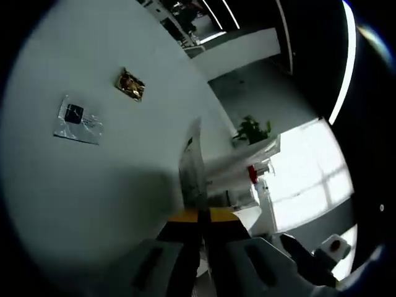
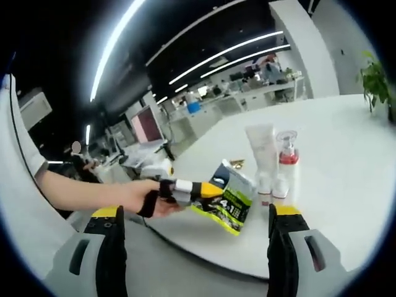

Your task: Arrange the skincare products in the storage area until every visible bottle or jar stands upright without overlapping.

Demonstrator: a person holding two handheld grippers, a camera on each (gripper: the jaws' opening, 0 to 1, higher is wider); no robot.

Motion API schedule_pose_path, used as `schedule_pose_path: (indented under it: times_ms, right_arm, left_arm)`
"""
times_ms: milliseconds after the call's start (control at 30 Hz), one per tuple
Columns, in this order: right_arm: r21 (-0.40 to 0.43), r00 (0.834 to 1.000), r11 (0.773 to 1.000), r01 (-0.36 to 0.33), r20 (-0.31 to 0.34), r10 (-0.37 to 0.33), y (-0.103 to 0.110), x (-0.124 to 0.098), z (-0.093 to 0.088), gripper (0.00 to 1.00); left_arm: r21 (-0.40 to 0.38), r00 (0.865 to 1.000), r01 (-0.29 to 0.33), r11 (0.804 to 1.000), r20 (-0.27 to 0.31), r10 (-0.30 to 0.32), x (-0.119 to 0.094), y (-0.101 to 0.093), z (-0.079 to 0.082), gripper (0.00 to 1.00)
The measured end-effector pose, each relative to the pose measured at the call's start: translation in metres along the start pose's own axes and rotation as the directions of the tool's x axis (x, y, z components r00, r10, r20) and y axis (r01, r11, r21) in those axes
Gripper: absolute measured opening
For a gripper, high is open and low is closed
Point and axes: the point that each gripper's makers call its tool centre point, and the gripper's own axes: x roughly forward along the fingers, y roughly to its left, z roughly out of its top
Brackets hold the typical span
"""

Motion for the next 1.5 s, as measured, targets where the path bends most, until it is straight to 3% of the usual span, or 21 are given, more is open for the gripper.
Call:
schedule_pose_path:
  times_ms: [233,533,767,1067,1167,1233,1333,1500]
  right_arm:
    - [-0.002,1.0,1.0,-0.002,-0.012,0.002,0.0,0.001,-0.002,0.94]
    - [-0.005,1.0,1.0,-0.004,-0.025,0.004,0.0,0.002,-0.004,0.94]
    - [-0.003,0.999,1.0,-0.013,-0.035,0.013,0.001,0.002,-0.006,0.94]
    - [-0.003,0.999,1.0,-0.02,-0.046,0.02,0.001,0.003,-0.007,0.93]
    - [-0.001,0.999,1.0,-0.021,-0.046,0.021,0.001,0.003,-0.007,0.93]
    - [-0.001,0.999,1.0,-0.02,-0.047,0.02,0.001,0.003,-0.008,0.93]
    - [-0.002,0.999,1.0,-0.021,-0.047,0.021,0.001,0.003,-0.008,0.93]
    - [-0.003,0.999,1.0,-0.021,-0.048,0.021,0.001,0.003,-0.008,0.93]
  left_arm:
    - [-0.007,0.999,-0.035,0.999,-0.005,0.035,0.011,0.003,-0.001,0.0]
    - [0.007,0.992,-0.124,0.992,-0.024,0.124,0.014,0.024,0.0,0.0]
    - [0.137,0.981,-0.183,0.974,-0.046,0.19,0.015,0.034,0.004,0.01]
    - [0.305,0.954,-0.255,0.917,-0.073,0.29,0.016,0.048,0.005,0.07]
    - [0.366,0.939,-0.284,0.886,-0.08,0.334,0.015,0.054,0.005,0.09]
    - [0.396,0.931,-0.3,0.868,-0.076,0.357,0.014,0.059,0.008,0.1]
    - [0.414,0.93,-0.294,0.861,-0.082,0.357,0.015,0.062,0.01,0.11]
    - [0.473,0.913,-0.314,0.823,-0.089,0.399,0.016,0.071,0.011,0.15]
